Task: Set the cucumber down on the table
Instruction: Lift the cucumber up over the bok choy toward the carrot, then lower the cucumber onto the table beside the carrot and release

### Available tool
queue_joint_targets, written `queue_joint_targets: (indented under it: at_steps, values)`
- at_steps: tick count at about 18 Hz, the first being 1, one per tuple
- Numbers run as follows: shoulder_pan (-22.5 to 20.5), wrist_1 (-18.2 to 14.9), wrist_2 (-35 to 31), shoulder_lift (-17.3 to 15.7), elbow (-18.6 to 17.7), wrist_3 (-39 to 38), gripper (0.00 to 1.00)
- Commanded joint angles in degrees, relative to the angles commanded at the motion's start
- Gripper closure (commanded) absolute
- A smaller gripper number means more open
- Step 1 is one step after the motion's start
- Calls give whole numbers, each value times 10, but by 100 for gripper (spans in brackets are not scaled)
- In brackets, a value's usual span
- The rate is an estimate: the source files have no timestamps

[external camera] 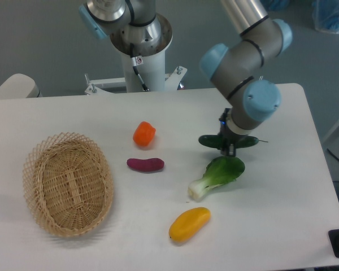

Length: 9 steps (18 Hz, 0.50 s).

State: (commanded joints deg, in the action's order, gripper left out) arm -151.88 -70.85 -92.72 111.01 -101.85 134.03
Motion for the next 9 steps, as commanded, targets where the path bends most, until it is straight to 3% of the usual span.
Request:
queue_joint_targets:
  at_steps: [5, 7, 9]
  values:
    - [5, 30, -9, -14, -55, 18, 81]
    - [6, 36, -7, -25, -75, 18, 74]
    - [15, 36, -5, -36, -84, 14, 59]
